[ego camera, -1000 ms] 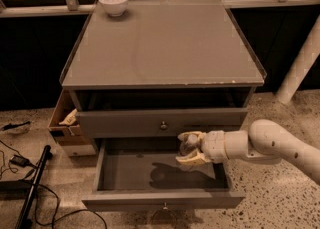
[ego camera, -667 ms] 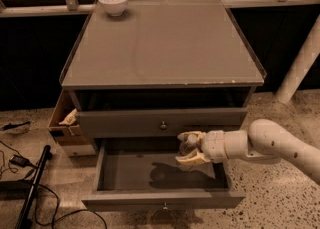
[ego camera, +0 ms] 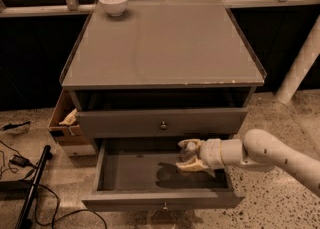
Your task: Place water bottle into middle drawer
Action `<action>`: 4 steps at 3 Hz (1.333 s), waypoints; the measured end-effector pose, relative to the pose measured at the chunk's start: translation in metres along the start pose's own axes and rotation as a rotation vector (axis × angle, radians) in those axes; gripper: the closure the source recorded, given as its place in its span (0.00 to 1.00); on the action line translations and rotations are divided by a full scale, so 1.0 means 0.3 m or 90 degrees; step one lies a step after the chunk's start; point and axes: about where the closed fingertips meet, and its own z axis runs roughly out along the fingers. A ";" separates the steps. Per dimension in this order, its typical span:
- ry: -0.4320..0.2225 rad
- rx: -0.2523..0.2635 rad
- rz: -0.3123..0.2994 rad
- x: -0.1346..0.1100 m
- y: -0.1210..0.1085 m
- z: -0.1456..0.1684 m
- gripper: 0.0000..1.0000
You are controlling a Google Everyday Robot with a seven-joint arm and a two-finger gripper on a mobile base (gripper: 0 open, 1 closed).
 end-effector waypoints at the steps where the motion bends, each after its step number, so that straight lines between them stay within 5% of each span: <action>1: -0.014 0.001 0.007 0.077 -0.002 0.042 1.00; 4: -0.037 -0.015 0.037 0.281 0.011 0.181 1.00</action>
Offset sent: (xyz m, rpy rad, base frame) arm 0.0140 -0.0047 -0.0741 0.0784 0.0049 -0.0119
